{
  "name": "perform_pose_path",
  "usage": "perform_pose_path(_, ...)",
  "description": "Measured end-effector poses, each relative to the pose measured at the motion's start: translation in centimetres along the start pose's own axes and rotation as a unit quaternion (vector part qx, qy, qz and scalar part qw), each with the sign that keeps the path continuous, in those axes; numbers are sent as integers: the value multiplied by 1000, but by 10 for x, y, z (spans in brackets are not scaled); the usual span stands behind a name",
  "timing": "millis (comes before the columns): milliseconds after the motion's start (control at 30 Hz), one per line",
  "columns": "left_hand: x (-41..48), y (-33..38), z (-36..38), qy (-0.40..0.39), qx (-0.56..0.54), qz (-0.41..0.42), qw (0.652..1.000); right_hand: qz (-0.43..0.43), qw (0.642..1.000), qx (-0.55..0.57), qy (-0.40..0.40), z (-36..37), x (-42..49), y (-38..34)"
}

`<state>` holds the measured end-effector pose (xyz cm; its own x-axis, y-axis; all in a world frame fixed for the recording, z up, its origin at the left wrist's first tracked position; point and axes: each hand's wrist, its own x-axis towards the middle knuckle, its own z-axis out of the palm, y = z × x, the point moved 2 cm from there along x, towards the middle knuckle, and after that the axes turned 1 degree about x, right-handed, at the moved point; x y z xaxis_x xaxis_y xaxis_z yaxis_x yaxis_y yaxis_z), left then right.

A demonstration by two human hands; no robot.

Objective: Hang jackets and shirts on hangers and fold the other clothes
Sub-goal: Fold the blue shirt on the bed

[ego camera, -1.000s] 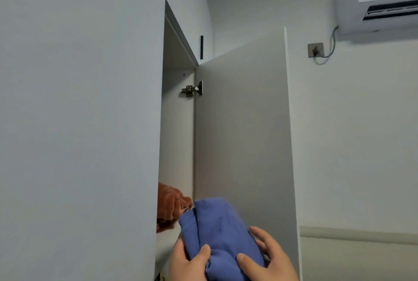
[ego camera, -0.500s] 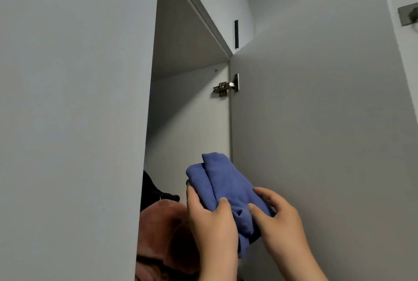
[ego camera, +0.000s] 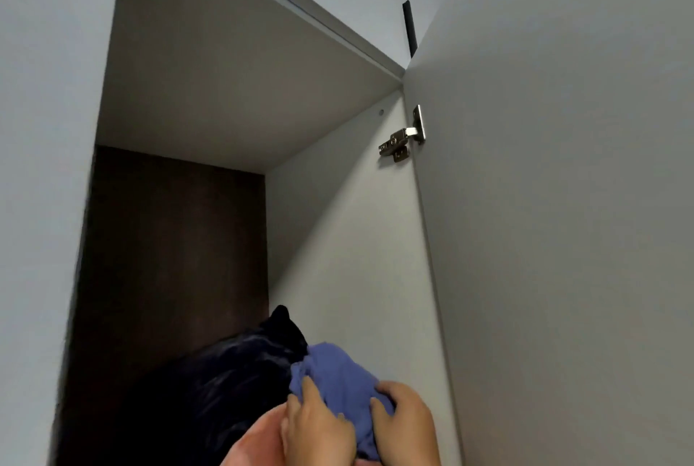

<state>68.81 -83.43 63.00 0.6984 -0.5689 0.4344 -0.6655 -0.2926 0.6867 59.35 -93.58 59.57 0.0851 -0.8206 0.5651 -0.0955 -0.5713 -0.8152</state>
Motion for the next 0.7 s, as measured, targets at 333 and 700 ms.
perform_pose_path(333, 9, 11, 14, -153, 305, 135, 930, -110, 988, -46, 94, 3, -27, 26)
perform_pose_path(700, -20, 18, 0, -60, 164, 101, 979, -60, 989, -123, -55, -36, -42, 11)
